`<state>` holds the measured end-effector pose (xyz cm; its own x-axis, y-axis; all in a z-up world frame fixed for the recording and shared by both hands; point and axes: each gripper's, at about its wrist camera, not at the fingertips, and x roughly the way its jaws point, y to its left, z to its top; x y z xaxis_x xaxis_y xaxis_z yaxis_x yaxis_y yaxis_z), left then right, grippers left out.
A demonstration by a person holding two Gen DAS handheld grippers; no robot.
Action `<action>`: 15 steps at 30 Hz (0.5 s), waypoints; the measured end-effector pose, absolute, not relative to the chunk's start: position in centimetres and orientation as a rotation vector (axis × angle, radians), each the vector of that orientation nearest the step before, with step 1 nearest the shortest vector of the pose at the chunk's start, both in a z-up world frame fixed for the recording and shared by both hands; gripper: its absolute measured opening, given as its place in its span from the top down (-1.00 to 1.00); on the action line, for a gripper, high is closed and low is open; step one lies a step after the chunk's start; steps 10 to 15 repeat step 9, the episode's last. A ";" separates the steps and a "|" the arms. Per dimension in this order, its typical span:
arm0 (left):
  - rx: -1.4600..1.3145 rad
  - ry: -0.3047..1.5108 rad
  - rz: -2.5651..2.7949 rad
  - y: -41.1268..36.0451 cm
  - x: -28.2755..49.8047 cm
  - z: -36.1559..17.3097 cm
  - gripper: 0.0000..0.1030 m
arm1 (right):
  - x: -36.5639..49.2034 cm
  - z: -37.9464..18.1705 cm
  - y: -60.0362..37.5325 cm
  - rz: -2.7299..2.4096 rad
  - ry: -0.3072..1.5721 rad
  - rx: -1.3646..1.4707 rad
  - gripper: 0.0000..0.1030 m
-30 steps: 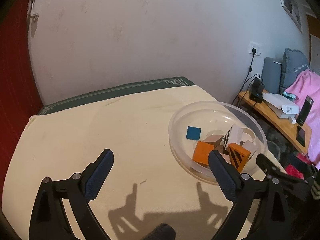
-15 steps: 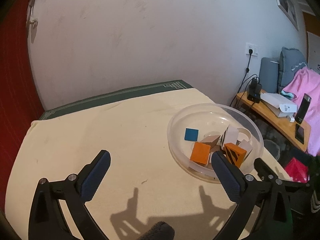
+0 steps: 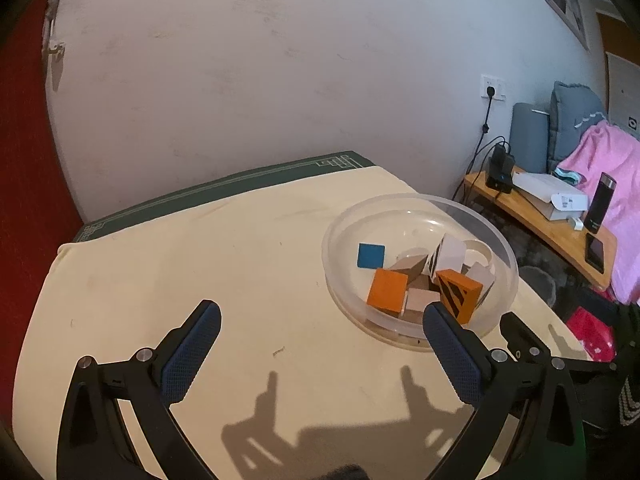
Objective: Organize rigid objects
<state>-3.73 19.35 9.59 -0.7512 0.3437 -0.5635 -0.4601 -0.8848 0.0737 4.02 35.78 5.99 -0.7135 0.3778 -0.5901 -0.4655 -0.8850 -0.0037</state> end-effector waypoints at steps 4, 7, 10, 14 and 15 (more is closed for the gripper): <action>-0.786 0.287 2.577 19.2 -3.6 9.4 -0.97 | 4.1 5.8 35.7 2.541 0.208 -0.839 -1.00; -0.800 0.277 2.576 18.8 -3.7 9.3 -0.97 | 4.0 5.6 35.4 2.546 0.213 -0.855 -1.00; -0.820 0.276 2.572 18.5 -3.9 9.1 -0.97 | 3.9 5.3 34.9 2.560 0.223 -0.880 -1.00; -0.820 0.276 2.572 18.5 -3.9 9.1 -0.97 | 3.9 5.3 34.9 2.560 0.223 -0.880 -1.00; -0.820 0.276 2.572 18.5 -3.9 9.1 -0.97 | 3.9 5.3 34.9 2.560 0.223 -0.880 -1.00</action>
